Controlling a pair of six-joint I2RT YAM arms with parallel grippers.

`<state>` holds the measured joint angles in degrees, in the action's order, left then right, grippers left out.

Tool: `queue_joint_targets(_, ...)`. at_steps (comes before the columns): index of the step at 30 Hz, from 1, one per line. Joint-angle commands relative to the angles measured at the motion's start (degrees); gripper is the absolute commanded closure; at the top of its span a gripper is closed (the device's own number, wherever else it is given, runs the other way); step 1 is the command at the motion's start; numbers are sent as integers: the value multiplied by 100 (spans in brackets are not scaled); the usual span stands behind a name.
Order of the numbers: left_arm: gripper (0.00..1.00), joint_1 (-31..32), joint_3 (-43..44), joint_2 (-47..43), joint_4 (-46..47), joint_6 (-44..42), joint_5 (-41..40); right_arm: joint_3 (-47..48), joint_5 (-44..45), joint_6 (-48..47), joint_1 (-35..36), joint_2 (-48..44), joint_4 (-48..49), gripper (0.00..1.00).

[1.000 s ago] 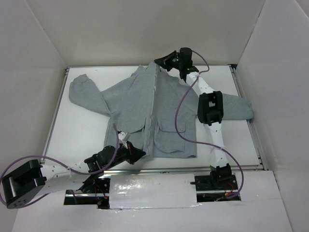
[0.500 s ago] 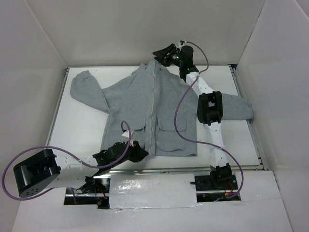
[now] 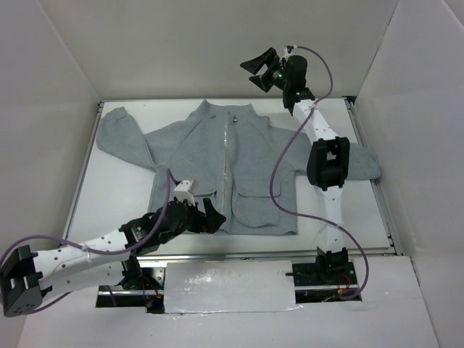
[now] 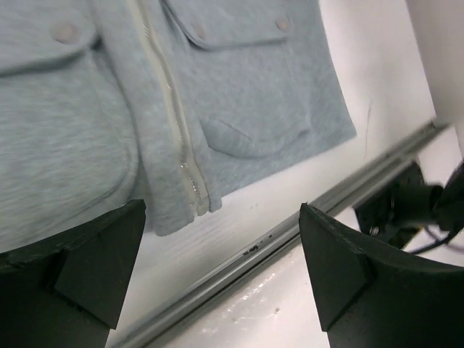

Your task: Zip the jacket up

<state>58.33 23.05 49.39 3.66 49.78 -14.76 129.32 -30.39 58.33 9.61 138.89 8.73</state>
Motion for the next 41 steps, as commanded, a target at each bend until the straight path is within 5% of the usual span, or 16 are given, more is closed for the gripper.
queue_joint_targets(1,1,21,1145,-44,-2093,400,-930,-438,313,-988,164,-1731,-1175,0)
queue_joint_targets(6,1,-555,2431,352,-4230,613,-2337,-2688,1551,-2587,935,-4349,-2217,0)
queue_joint_targets(7,1,-811,2641,439,-4312,508,-2425,-3562,2093,-2789,1121,-4779,-2244,0)
queue_joint_targets(12,1,-2000,3828,353,-4443,-196,-3056,-4879,4275,-3372,2377,-7101,-3473,0)
queue_joint_targets(17,1,-2194,5024,344,-5716,-30,-4524,-5978,4700,-3064,2731,-9078,-4520,0)
queue_joint_targets(21,1,-2194,5192,-374,-6105,-72,-4694,-6226,4876,-3029,2722,-10607,-5354,0)
queue_joint_targets(30,0,-2194,4823,-2081,-6719,-566,-4702,-5962,5307,-3169,2722,-11761,-6682,0)
queue_joint_targets(41,1,-2194,4436,-2135,-7240,-284,-4615,-6076,5360,-3082,2722,-11973,-6551,0)
